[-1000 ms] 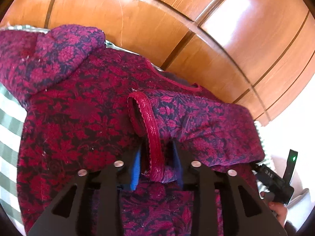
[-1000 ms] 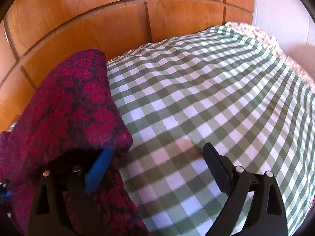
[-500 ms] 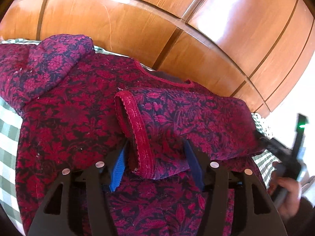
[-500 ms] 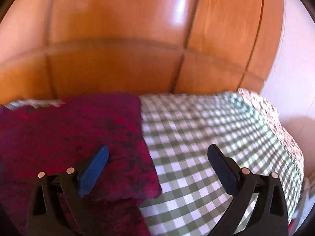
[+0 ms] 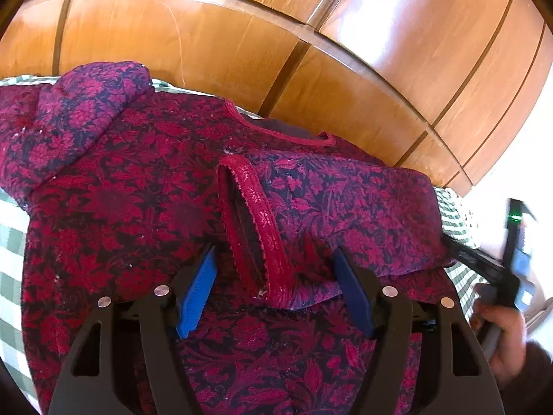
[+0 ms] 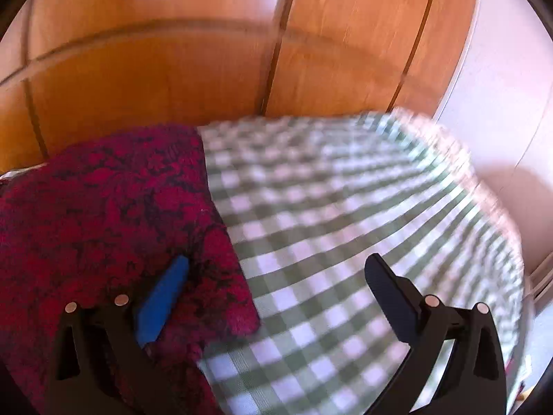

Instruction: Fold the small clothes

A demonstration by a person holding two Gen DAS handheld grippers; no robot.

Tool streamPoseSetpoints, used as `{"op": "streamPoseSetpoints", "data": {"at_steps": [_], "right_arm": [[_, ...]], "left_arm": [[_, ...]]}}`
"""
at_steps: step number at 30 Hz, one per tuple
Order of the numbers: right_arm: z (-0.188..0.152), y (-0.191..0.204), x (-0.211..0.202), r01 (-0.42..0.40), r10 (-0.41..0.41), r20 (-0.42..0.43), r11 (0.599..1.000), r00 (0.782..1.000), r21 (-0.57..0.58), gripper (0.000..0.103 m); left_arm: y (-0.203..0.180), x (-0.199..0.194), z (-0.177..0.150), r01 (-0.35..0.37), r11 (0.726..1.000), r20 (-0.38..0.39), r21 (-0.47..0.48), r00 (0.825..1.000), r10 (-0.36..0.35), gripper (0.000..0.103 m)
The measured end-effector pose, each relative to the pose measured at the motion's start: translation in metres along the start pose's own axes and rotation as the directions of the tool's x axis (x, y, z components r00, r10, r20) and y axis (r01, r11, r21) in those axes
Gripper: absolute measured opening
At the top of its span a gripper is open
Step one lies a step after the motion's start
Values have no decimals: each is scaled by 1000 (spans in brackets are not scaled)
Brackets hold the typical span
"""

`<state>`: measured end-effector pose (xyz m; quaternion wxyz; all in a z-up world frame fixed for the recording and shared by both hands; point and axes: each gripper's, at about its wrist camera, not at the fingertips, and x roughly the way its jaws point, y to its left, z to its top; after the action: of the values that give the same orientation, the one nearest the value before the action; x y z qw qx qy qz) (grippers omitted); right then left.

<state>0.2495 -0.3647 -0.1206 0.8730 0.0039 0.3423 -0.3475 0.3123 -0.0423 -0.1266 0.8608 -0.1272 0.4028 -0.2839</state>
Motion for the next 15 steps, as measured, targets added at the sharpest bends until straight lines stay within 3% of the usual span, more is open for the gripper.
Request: {"op": "streamPoseSetpoints", "data": {"at_steps": [1,3,8,11,15], "right_arm": [[-4,5,-18,-40,42,65,999,997,-32,101],[-11,17,-35,-93,105,110,990,988,-106,101],[-28,50,-6,-82,79,-22,971,997,-226,101],[-29,45,-4,-106,103,-23,974,994,-200,101],[-29,40,-1,-118,117,-21,976,993,-185,101]], "left_arm": [[-1,0,0,-3,1000,-2,3,1000,3,68],[-1,1,0,-2,1000,-3,6,1000,2,70],[-2,-1,3,31,1000,-5,-2,999,-31,78],[3,-18,4,53,998,2,-34,999,-53,81],[31,-58,11,69,991,100,-115,993,-57,85]]}}
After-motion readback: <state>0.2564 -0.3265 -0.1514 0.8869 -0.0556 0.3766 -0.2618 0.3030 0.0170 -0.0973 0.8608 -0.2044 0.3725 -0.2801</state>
